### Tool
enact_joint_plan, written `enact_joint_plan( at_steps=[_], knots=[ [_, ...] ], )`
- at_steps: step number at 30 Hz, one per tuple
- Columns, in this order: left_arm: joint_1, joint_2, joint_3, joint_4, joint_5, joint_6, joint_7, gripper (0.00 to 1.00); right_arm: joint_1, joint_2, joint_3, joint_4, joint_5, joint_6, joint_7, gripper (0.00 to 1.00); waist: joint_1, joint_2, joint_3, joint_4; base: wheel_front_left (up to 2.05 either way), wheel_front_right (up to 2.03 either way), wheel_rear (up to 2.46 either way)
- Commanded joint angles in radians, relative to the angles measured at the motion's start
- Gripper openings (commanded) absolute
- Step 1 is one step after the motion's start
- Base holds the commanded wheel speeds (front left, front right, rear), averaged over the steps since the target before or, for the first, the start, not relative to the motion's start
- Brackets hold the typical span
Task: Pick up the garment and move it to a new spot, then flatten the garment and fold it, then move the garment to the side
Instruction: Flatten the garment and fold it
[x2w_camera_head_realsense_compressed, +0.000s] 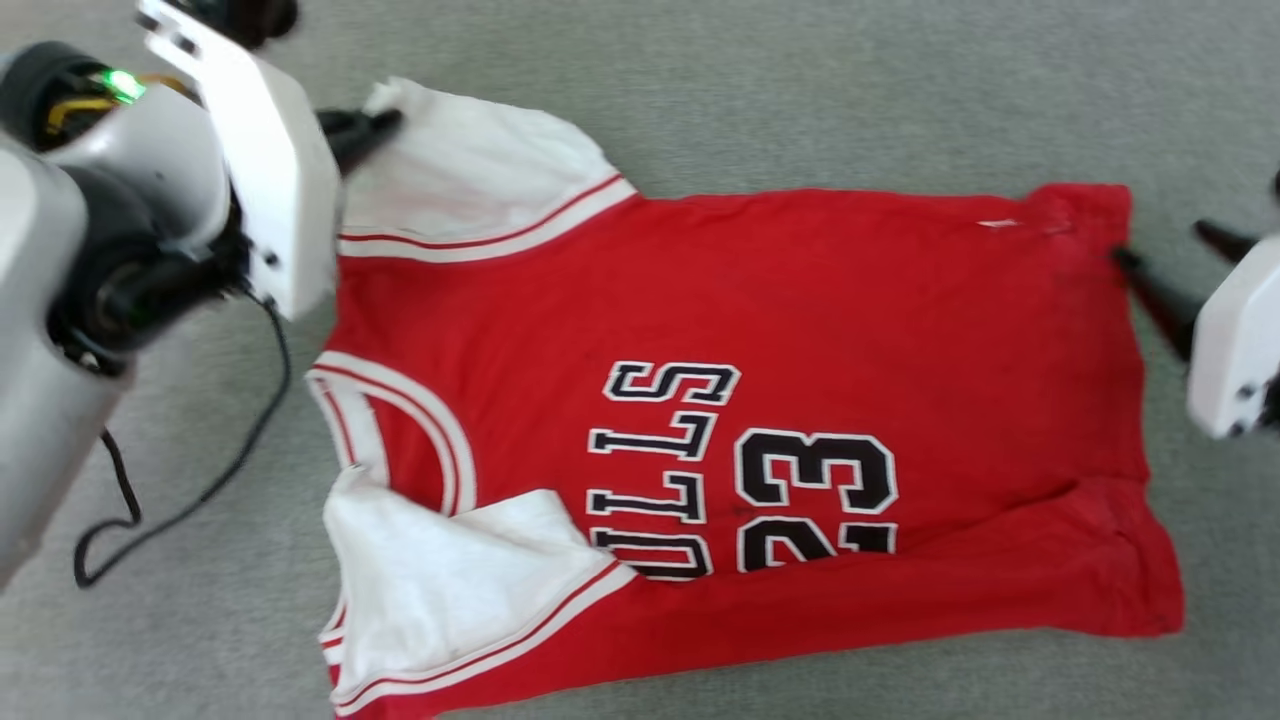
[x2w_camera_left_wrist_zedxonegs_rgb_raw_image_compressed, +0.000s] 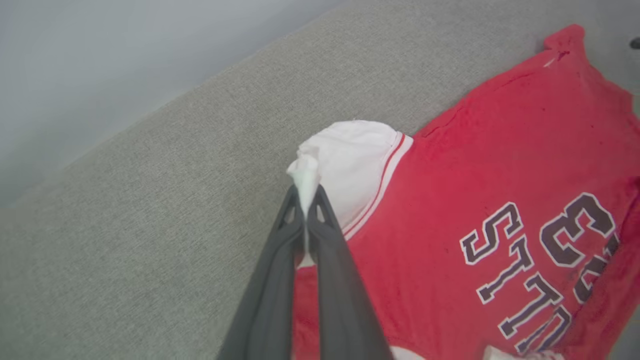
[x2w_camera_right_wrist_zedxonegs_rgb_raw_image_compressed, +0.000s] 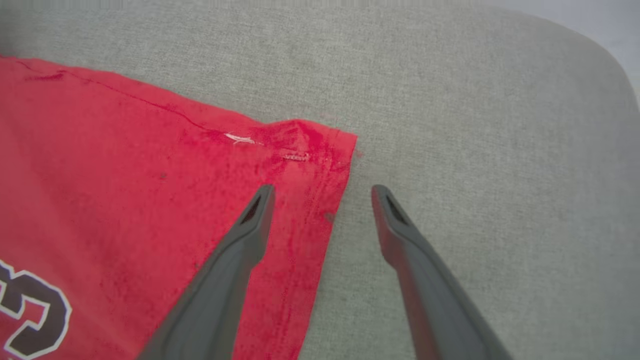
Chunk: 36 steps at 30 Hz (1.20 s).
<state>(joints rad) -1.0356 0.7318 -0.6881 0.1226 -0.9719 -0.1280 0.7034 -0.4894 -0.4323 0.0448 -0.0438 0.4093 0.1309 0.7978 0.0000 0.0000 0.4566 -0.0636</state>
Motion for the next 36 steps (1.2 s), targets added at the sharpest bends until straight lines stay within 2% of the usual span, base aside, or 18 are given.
enact_joint_plan(
  at_steps=[1, 5, 8, 17, 22, 23, 24, 30, 36],
  knots=[
    [0.022, 0.008, -0.007, -0.037, 0.000, -0.001, -0.012, 0.00, -0.042, -0.016, -0.001, 0.025, 0.010, 0.000, 0.040, 1.00, 0.0000, 0.0000, -0.008, 0.034, 0.00, 0.00, 0.00],
    [0.039, 0.023, -0.016, -0.142, 0.001, -0.001, -0.031, 0.00, -0.104, -0.051, 0.015, 0.093, 0.017, 0.000, 0.151, 1.00, 0.0000, 0.0000, 0.007, 0.076, 0.00, 0.00, 0.00],
    [0.052, 0.030, -0.021, -0.212, 0.006, -0.002, -0.043, 0.00, -0.141, -0.071, 0.020, 0.146, -0.007, 0.000, 0.190, 1.00, 0.0000, 0.0000, 0.021, 0.103, 0.00, 0.00, 0.00],
    [0.097, 0.030, -0.060, -0.372, 0.027, 0.005, -0.052, 0.00, -0.164, -0.088, 0.035, 0.326, -0.096, 0.000, 0.193, 1.00, 0.0000, 0.0000, 0.063, 0.176, 0.00, 0.00, 0.00],
    [0.114, 0.025, -0.073, -0.404, 0.036, 0.003, -0.066, 0.00, -0.145, -0.087, 0.082, 0.399, -0.088, 0.000, 0.186, 1.00, 0.0000, 0.0000, 0.078, 0.199, 0.00, 0.00, 0.00],
    [0.116, 0.024, -0.073, -0.406, 0.037, 0.004, -0.068, 0.00, -0.139, -0.084, 0.089, 0.409, -0.083, 0.000, 0.189, 0.40, 0.0000, 0.0000, 0.078, 0.201, 0.00, 0.00, 0.00],
    [0.120, 0.023, -0.073, -0.406, 0.038, 0.005, -0.072, 0.00, -0.135, -0.080, 0.097, 0.417, -0.076, 0.000, 0.185, 0.00, 0.0000, 0.0000, 0.078, 0.203, 0.00, 0.00, 0.00],
    [0.136, 0.040, -0.078, -0.392, 0.077, 0.013, -0.097, 0.00, -0.144, -0.079, 0.072, 0.433, -0.064, 0.000, 0.136, 0.00, 0.0000, 0.0000, 0.057, 0.197, 0.00, 0.00, 0.00],
    [0.198, 0.056, -0.074, -0.372, 0.075, 0.034, -0.148, 0.00, -0.142, -0.079, 0.021, 0.402, -0.031, 0.000, 0.020, 0.00, 0.0000, 0.0000, -0.021, 0.179, 0.00, 0.00, 0.00]
  ],
)
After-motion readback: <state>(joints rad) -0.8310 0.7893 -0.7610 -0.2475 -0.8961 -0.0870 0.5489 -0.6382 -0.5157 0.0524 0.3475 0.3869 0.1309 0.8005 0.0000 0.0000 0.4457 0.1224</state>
